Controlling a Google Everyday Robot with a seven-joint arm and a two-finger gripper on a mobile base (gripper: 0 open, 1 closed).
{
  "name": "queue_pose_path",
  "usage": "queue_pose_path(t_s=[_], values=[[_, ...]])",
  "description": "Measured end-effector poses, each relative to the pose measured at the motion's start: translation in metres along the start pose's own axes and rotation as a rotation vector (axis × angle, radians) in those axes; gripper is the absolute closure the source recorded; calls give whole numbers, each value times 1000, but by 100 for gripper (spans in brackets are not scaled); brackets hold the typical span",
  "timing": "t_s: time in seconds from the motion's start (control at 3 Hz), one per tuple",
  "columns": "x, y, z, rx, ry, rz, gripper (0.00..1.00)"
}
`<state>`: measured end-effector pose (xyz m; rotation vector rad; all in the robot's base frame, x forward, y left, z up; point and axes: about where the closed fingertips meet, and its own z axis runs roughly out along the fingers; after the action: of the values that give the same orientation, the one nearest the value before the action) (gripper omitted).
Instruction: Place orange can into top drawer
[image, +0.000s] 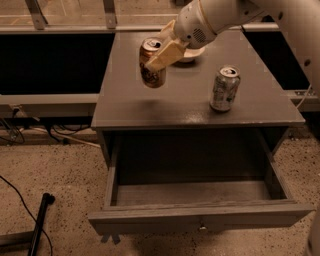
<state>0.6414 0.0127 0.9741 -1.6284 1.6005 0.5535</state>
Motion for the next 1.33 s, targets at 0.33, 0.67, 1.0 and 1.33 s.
queue_pose_path(t_s=[0.33,0.67,1.0,1.33], values=[[-10,46,-1,7,57,-69,100],[5,69,20,-51,93,-56,100],[6,69,21,-51,93,-55,100],[17,88,25,-77,10,-43,100]])
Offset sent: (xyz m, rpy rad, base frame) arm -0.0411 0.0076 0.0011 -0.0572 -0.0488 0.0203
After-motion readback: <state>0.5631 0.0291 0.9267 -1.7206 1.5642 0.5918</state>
